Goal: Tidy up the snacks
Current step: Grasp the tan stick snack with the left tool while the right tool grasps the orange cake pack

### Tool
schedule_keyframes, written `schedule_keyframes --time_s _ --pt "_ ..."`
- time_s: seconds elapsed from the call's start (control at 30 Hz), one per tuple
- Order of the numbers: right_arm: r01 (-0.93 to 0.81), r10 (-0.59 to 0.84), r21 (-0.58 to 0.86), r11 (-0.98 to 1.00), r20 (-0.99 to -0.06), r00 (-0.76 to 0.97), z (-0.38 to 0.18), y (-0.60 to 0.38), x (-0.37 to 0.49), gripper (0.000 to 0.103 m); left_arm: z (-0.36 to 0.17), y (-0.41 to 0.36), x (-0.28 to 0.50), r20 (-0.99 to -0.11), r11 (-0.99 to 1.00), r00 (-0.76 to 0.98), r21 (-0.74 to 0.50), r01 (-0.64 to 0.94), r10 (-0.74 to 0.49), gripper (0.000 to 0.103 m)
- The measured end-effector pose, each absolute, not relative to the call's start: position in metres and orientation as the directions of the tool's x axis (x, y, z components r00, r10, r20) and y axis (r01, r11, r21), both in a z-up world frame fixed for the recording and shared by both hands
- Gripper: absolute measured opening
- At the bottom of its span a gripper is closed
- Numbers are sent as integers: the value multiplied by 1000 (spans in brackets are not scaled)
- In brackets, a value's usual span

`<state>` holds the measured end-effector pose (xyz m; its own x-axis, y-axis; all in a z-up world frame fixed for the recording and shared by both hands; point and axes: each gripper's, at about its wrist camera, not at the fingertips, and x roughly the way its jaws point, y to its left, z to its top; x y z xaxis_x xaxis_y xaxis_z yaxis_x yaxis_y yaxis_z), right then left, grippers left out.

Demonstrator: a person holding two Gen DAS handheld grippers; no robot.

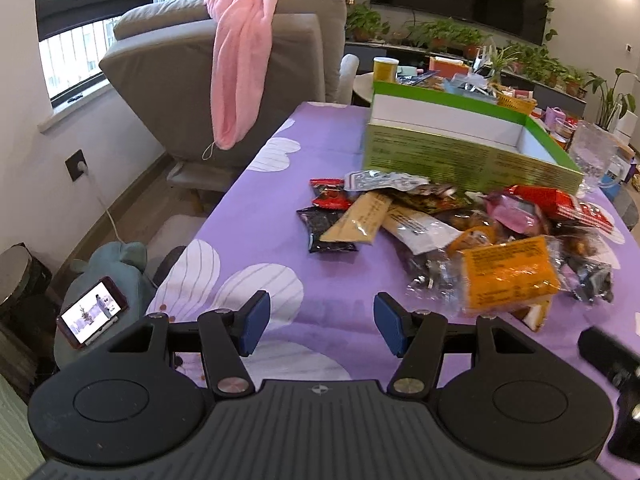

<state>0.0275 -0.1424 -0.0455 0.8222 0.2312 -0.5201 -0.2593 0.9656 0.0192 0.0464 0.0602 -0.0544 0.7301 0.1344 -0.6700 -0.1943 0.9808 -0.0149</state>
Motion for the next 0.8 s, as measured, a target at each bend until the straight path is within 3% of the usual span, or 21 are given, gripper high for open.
schedule_keyframes --time_s 0.27,0.67,0.73,0.77,0.8 --pt "-267 234 24 963 -564 792 -55 -131 55 61 -40 72 92 -643 989 759 -15 -149 105 55" --pt "-289 258 40 956 -583 771 -56 -108 86 61 -61 69 150 -721 999 692 8 -34 29 55" --pt "-297 257 30 954 -589 766 -59 -103 88 61 -68 70 154 -737 1000 676 -1 -20 13 50" --pt "-300 253 20 954 -594 764 -60 -100 88 61 -71 72 156 -744 1000 668 -14 -14 -1 38" --pt "-303 248 9 953 -598 762 -62 -97 89 61 -72 72 155 -737 1000 675 -14 -11 -3 35"
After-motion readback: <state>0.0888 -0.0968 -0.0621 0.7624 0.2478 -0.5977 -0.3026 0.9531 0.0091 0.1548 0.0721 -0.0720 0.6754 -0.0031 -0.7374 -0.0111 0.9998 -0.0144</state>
